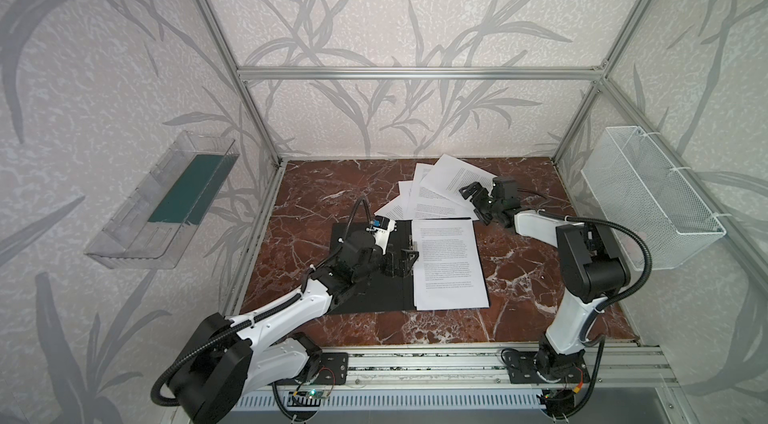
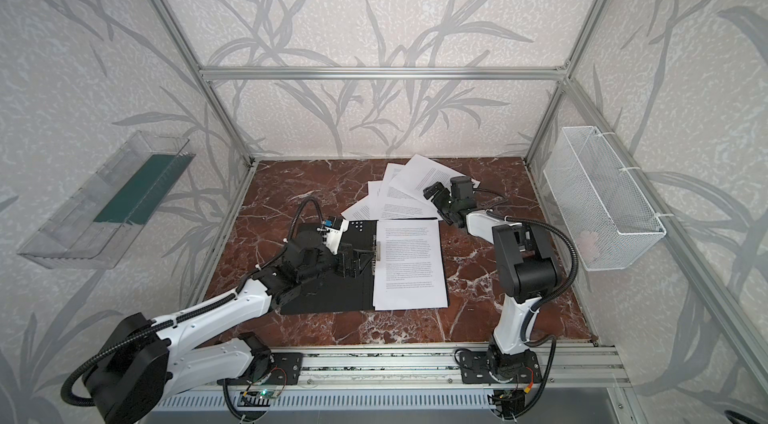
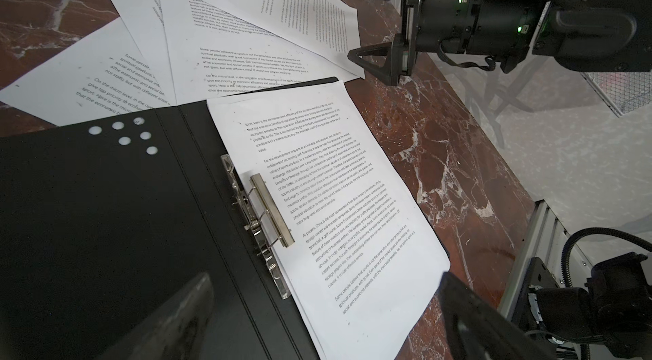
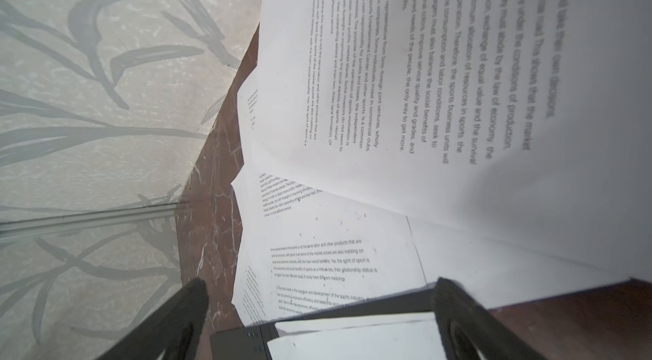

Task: Put the files into the folder
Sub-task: 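Lower the right gripper and pinch the edge of a loose printed sheet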

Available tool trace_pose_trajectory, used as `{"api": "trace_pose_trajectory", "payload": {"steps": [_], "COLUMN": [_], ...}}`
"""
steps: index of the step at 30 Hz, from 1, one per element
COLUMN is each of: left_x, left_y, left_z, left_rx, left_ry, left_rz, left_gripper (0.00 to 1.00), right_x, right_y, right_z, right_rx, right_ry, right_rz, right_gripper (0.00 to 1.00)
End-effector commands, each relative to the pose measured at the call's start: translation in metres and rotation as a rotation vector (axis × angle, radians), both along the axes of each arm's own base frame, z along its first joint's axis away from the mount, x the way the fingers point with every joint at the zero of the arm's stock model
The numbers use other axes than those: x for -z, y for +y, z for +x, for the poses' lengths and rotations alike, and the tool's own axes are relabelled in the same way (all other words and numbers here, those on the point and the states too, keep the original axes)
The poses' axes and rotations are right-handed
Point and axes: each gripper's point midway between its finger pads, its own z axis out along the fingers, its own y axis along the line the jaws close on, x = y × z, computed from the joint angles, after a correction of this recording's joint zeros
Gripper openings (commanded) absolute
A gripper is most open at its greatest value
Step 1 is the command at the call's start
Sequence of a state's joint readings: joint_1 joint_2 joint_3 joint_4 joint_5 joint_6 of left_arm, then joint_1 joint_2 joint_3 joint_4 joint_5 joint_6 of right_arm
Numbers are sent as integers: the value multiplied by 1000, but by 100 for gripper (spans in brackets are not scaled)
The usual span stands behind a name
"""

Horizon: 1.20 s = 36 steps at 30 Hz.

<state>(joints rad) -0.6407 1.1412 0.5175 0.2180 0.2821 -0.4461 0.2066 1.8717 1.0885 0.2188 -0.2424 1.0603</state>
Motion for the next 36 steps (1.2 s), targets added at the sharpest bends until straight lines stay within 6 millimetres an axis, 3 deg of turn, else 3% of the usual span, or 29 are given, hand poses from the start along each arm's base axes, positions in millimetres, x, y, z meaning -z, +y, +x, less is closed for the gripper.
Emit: {"api": "trace_pose_trajectory", "payload": {"steps": [1, 5, 21, 26, 36], "left_x": [-7, -8, -6, -8, -9], "left_y": [-1, -2, -8, -6, -6], "left_z": [2, 2, 1, 1, 1], "left_rx": [-2, 4, 19, 12, 12], "left_ry": [-26, -25, -6, -15, -20], "left_rz": [-7, -10, -35, -35, -32], "left_gripper": [99, 99, 99, 99, 99], "right_x": [16, 26, 57, 69, 73], "right_y": [3, 7, -5, -13, -14], "right_z": [3, 4, 19, 30, 72], "right_rx": [88, 150, 296, 333, 307], "right_ry": [144, 189, 196, 205, 48], "right_rz": [20, 30, 18, 8, 72], "right_gripper": [99, 99, 99, 99, 99]}}
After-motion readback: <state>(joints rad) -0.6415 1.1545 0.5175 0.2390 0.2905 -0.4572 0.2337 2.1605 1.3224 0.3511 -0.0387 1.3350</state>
